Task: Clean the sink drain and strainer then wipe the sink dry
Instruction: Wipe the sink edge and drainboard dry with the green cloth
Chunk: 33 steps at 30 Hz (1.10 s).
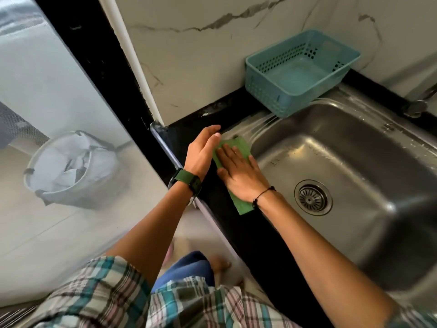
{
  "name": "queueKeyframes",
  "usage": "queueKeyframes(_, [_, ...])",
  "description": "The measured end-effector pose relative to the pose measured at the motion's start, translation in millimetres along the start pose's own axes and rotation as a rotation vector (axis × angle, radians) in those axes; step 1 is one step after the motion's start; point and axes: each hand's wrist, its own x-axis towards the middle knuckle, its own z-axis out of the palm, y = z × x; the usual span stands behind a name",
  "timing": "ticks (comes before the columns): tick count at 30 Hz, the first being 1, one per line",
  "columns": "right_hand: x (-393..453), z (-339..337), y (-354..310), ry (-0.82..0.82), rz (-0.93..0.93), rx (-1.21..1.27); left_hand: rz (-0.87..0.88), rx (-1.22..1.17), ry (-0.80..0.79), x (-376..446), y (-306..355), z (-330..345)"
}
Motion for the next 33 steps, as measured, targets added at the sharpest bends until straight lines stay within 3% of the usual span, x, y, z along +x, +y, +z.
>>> queueKeyframes(7, [50, -8, -4, 0.186, 0.282, 0.122, 0.010, 0.000, -0.054, -4, 6, 0])
queueKeyframes(12, [19, -1, 3, 0.084, 0.195, 0.125, 0.044, 0.127, -0.129, -5, 8, 2])
queueKeyframes(16, [-7, 7, 3, 0.128, 0.162, 0.112, 0.062, 0.168, -0.203, -4, 8, 5])
queueKeyframes(22, [22, 5, 0, 0.125, 0.326, 0.168, 0.064, 0.160, -0.252, -6, 11, 4])
queueKeyframes(27, [64, -9, 16, 0.313, 0.555, 0.323, 0.200, 0.328, -0.363, -5, 10, 7])
queueKeyframes(29, [70, -14, 17, 0.341, 0.583, 0.360, 0.195, 0.322, -0.395, -1, 9, 4])
queueKeyframes(33, [53, -17, 7, 0.233, 0.502, 0.326, 0.168, 0.223, -0.384, 3, 8, 3])
